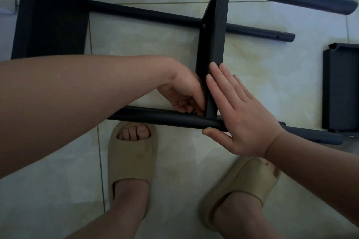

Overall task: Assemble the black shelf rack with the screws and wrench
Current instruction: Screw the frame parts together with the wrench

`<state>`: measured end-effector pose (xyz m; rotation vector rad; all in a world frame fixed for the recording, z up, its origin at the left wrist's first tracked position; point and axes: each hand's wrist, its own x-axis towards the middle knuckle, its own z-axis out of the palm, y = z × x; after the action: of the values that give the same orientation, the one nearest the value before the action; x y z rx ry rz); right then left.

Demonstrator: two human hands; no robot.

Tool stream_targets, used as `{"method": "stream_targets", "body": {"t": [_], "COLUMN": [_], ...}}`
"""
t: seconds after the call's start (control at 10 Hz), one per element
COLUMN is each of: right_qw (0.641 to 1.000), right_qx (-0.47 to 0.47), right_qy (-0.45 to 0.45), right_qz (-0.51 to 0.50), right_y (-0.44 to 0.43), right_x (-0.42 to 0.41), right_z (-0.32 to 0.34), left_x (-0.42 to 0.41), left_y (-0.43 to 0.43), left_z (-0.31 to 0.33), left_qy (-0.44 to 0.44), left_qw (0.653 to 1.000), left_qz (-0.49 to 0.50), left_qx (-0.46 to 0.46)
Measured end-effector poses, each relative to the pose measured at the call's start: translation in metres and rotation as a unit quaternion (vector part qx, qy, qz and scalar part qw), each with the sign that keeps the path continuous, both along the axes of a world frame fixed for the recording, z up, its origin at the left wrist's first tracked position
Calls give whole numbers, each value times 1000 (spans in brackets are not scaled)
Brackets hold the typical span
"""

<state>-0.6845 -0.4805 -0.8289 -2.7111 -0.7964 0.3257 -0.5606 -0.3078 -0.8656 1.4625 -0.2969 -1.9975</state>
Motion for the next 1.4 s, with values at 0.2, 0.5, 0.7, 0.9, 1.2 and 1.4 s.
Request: {"method": "stream_targets", "body": {"t": [0.2, 0.5, 0.7, 0.9, 1.2, 1.4], "right_qw": [1000, 1000, 1000, 1000, 1000, 1000], "right_qx": [1, 1, 3, 3, 4, 1], "right_qy": [0, 0, -3, -2, -4, -4], "right_qz": [0, 1, 0, 0, 0, 2], "right_y": [0, 0, 0, 0, 0, 0], "right_x": [0, 0, 0, 0, 0, 0], "right_z": [0, -1, -2, -2, -1, -2], "left_x": [-1, -1, 0, -3, -3, -1], "left_y": [0, 4, 4, 1, 4, 6], "left_z": [-2, -2, -2, -3, -3, -3], "left_qy": [6, 25, 32, 23, 36, 59], "left_qw": [1000, 999, 999, 999, 998, 998], "left_qz": [26, 30, 4, 31, 51, 25], "left_qx": [-14, -13, 11, 2, -12, 17]}}
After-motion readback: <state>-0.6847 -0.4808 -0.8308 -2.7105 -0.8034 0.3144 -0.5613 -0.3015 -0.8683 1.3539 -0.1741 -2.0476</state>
